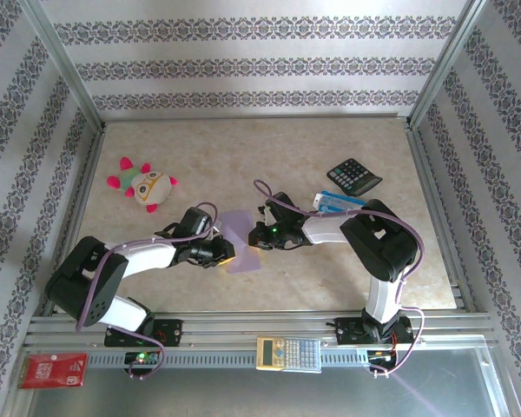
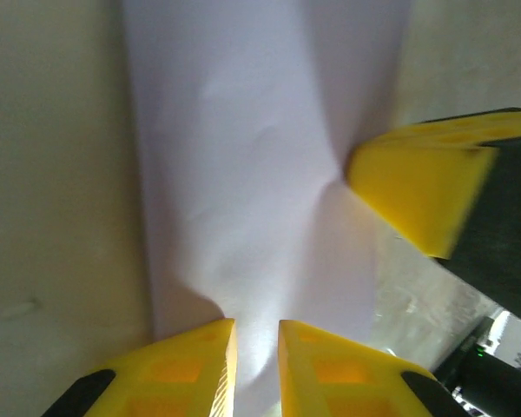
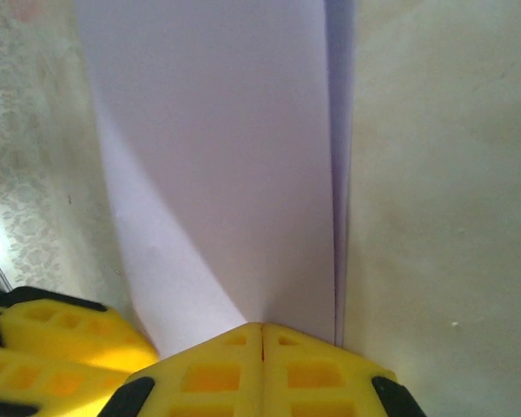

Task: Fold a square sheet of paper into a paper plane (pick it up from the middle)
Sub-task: First fold in half a square sheet of paper at the center of the table.

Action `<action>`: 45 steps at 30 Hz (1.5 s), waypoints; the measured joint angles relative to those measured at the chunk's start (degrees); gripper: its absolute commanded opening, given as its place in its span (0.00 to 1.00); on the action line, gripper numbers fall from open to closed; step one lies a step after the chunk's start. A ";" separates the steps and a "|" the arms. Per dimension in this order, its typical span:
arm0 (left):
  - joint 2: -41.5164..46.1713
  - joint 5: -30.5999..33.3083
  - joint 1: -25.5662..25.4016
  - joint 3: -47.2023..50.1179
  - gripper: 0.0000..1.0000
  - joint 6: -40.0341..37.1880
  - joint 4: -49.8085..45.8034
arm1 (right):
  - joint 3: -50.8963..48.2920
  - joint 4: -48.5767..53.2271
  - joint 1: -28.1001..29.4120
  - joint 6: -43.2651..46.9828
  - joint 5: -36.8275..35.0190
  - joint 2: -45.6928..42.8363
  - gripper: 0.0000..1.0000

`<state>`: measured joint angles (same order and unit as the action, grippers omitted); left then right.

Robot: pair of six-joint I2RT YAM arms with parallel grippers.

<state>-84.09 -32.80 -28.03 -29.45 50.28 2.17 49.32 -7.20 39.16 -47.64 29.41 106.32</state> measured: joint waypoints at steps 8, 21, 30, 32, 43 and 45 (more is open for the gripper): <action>1.16 -0.26 0.72 0.24 0.21 -1.25 -0.85 | 0.00 0.00 0.00 0.00 -0.02 0.00 0.00; -7.72 -2.34 6.58 -8.28 0.18 -4.00 -0.28 | 0.07 0.09 0.00 0.00 -0.02 0.00 0.00; -8.55 -4.52 9.42 -7.61 0.22 -4.96 0.68 | 0.04 0.15 0.00 0.02 -0.04 -0.04 0.00; -7.74 -4.52 9.42 -8.44 0.22 -5.18 -0.15 | 0.07 0.20 0.00 0.04 -0.04 -0.04 0.00; -15.34 -4.33 10.43 -18.47 0.22 -9.20 -1.95 | 0.07 0.22 0.00 0.46 -0.04 -0.04 0.00; -17.51 -4.22 10.80 -18.47 0.22 -9.81 -2.19 | 0.07 0.24 0.00 0.46 -0.04 -0.04 0.00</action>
<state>-101.60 -37.01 -17.23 -47.92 40.47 -0.01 49.39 -6.96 39.16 -47.18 29.36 106.28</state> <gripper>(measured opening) 0.218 0.049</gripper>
